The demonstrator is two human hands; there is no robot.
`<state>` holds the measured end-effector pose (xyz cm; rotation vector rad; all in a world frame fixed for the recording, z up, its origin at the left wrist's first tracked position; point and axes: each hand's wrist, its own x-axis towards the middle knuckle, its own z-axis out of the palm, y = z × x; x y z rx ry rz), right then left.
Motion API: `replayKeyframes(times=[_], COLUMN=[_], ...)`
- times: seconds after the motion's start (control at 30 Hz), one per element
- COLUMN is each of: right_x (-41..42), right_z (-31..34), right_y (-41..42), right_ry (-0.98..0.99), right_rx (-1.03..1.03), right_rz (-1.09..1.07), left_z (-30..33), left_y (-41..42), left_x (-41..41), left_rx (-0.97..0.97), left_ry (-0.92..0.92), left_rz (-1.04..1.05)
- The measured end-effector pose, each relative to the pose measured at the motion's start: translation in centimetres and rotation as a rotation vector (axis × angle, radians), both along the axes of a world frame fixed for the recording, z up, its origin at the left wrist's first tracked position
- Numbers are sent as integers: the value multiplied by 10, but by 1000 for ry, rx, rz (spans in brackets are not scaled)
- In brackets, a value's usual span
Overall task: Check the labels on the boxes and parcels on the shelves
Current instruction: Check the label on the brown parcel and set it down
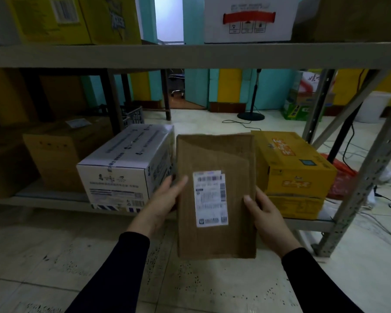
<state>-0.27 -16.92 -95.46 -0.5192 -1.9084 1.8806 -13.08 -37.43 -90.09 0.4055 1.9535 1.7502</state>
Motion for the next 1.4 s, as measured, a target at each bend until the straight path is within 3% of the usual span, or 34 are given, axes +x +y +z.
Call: replayKeyframes(times=[0.17,0.43,0.77,0.87,1.1,1.4], right_x=[-3,-8,-19,-20,-24,-23], right_z=[0,8,5,6,28,25], right_y=[7,13,19,13,2,2], right_ry=[5,-48,-55,-60,-26,-105], right_rx=[-52,-286,-134,-128,-50,192], right_rz=[17,63,5,12,-239,-375], left_z=[9,-10,-13,-9,-3,-5], left_y=[5,3,7,11,22,26], left_x=[0,-10,-11,-8,0,3], left_rx=[253,231,287,223,174,138], left_ry=[-27,12,58,86,274,295], left_rz=[48,-114,-122,-126,-118,-142])
